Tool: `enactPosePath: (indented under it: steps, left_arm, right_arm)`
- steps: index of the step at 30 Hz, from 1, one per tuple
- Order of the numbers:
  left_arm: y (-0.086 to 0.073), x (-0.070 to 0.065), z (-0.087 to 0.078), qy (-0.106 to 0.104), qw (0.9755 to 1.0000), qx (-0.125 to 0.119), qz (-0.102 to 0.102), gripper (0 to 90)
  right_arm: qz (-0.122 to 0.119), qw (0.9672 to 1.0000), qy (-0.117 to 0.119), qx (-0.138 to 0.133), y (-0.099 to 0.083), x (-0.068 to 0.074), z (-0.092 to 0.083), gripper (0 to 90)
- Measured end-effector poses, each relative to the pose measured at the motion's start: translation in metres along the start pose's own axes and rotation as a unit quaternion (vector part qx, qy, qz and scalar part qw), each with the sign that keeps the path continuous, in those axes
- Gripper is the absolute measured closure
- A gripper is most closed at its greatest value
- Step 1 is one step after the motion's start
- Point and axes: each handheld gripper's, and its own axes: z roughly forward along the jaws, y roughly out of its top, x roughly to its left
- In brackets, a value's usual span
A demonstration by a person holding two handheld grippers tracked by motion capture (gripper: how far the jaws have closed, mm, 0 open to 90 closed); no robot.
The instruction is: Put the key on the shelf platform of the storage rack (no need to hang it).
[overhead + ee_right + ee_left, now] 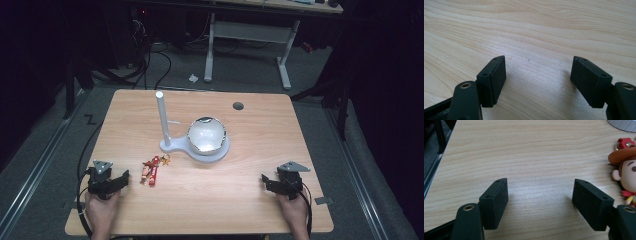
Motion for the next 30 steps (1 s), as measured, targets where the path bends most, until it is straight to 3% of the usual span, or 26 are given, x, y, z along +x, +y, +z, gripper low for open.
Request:
enactPosePath:
  steps: [8, 18, 20, 25, 29, 30]
  left_arm:
    - [-0.0005, -0.0008, -0.0009, -0.001, 1.0, 0.005, -0.006, 29.6]
    - [-0.0004, 0.0002, -0.0008, -0.005, 0.9999, 0.008, 0.007, 28.2]
    - [-0.0009, -0.0008, -0.0014, -0.001, 1.0, 0.009, -0.003, 28.3]
    - [-0.0007, 0.0, -0.0013, -0.005, 0.9999, 0.009, 0.005, 28.3]
    - [0.0003, -0.0013, -0.0021, -0.004, 0.9999, 0.014, -0.006, 27.0]
    - [0.001, -0.0003, -0.0026, -0.008, 0.9998, 0.016, 0.001, 26.9]
  right_arm:
    - [0.0, 1.0, 0.0, 0.0, 0.0, 0.0, 0.0, 28.9]
    - [0.0, 1.0, 0.0, 0.0, 0.0, 0.0, 0.0, 28.9]
    - [0.0, 1.0, 0.0, 0.0, 0.0001, -0.0001, 0.0, 29.0]
    - [0.0, 1.0, 0.0, 0.0, 0.0, 0.0, 0.0, 28.9]
    - [-0.001, 1.0, 0.0, 0.0, 0.0, -0.0002, 0.0001, 28.9]
    - [0.0, 1.0, 0.0, 0.0, 0.0001, -0.0001, 0.0, 28.9]
